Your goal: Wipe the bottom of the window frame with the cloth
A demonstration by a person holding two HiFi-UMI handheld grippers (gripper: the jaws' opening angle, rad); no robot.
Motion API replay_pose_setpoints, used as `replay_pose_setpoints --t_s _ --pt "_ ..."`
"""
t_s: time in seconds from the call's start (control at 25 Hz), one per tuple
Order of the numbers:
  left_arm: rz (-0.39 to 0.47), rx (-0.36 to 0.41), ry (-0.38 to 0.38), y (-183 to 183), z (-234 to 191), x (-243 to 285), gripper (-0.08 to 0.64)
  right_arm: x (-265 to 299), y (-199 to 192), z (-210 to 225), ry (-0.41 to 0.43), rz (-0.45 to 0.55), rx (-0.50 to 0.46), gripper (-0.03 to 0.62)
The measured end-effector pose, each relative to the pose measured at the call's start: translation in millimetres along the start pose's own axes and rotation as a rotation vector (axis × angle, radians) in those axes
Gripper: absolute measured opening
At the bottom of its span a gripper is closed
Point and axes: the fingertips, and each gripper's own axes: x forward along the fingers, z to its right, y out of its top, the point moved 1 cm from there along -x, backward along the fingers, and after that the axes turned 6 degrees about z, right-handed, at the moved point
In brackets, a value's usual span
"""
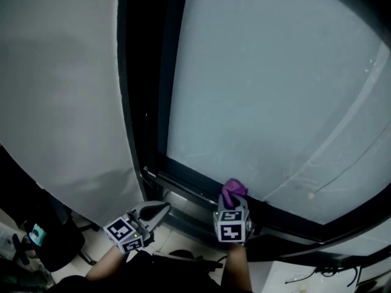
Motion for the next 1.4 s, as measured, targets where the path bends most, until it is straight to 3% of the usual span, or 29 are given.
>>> replay_pose_setpoints --t_s 0.4,0.64,1.4 --pt "-0.002 0.035 0.032 2.7 -9.8 -10.8 -0.008 13.0 8.8 -16.9 0.076 -0.014 -0.057 0.067" --pt "0.025 0.027 0.087 6.4 -12.7 -21.6 -0.008 22.3 16.0 -26.0 0.133 -0.023 -0.093 0.067" --pt "0.052 0.108 0.217 16.2 -37.1 -51.9 -0.008 51.4 41.3 -70.6 0.267 0.005 -0.154 0.067"
